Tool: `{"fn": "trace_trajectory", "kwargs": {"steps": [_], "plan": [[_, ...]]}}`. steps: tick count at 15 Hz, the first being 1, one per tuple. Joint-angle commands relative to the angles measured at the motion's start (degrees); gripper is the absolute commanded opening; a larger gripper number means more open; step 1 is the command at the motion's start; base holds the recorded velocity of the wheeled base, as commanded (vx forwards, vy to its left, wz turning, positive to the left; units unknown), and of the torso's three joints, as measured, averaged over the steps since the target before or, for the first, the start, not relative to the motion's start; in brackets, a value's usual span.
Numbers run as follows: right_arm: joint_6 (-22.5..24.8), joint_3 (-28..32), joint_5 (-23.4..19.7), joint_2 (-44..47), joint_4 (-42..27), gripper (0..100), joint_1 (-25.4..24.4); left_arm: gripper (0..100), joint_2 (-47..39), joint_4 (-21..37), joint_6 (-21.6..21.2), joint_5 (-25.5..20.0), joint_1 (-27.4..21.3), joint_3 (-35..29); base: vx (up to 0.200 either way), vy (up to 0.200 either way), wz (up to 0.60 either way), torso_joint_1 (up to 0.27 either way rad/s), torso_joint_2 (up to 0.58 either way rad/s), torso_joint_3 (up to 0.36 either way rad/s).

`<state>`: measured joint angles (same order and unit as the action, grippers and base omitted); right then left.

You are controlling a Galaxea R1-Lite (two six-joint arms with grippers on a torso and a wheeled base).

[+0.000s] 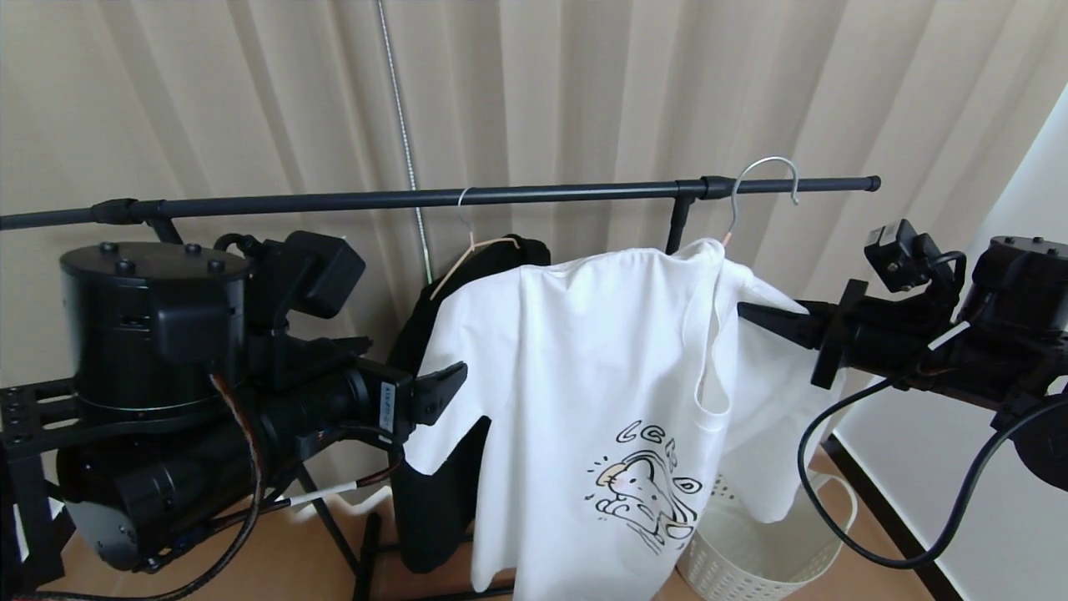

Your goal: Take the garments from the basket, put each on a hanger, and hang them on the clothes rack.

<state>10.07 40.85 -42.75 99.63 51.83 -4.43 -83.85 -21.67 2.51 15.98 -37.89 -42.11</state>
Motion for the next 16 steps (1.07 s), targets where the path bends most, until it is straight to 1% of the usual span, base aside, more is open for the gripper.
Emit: {"fn": "trace_trajectory", "kwargs": {"steps": [1, 3, 5, 6, 7, 10, 13, 16], "plan": [[0.04, -0.33, -0.14, -0.49, 0.37, 0, 0.03, 100, -2.11, -0.39, 0.04, 0.01, 0.10, 0.09, 0.000, 0.000, 0.00, 0.000, 0.00, 0.000], [0.04, -1.04, -0.84, -0.84, 1.43, 0, 0.03, 100, -4.48, -3.73, 0.21, -0.07, 0.10, 0.09, 0.000, 0.000, 0.00, 0.000, 0.00, 0.000], [0.04, -1.83, -1.11, -1.11, 2.83, 0, -0.06, 100, -6.68, -5.83, 0.39, 0.10, 0.10, 0.09, 0.000, 0.000, 0.00, 0.000, 0.00, 0.000], [-0.05, -1.83, -1.19, -1.11, 3.19, 0, 0.03, 0, -6.86, -5.92, 0.74, 0.19, 0.10, 0.09, 0.000, 0.000, 0.00, 0.000, 0.00, 0.000], [-0.05, -1.83, -1.11, -1.11, 3.19, 0, 0.03, 0, -6.68, -6.01, 1.71, 0.19, 0.10, 0.09, 0.000, 0.000, 0.00, 0.000, 0.00, 0.000], [-0.14, -1.56, -1.11, -1.02, 3.19, 0, 0.03, 0, -6.33, -5.92, 1.80, 0.54, 0.10, 0.53, 0.000, 0.000, 0.00, 0.000, 0.00, 0.000], [-0.23, -1.30, -1.11, -1.02, 3.19, 0, 0.03, 0, -3.96, -5.92, 1.88, 0.81, 0.27, 2.38, 0.000, 0.000, 0.00, 0.000, 0.00, 0.000], [-0.23, -1.30, -1.11, -1.02, 3.19, 0, 0.21, 0, -0.97, -5.92, 1.88, 0.89, 2.20, 4.84, 0.000, 0.000, 0.00, 0.000, 0.00, 0.000]]}}
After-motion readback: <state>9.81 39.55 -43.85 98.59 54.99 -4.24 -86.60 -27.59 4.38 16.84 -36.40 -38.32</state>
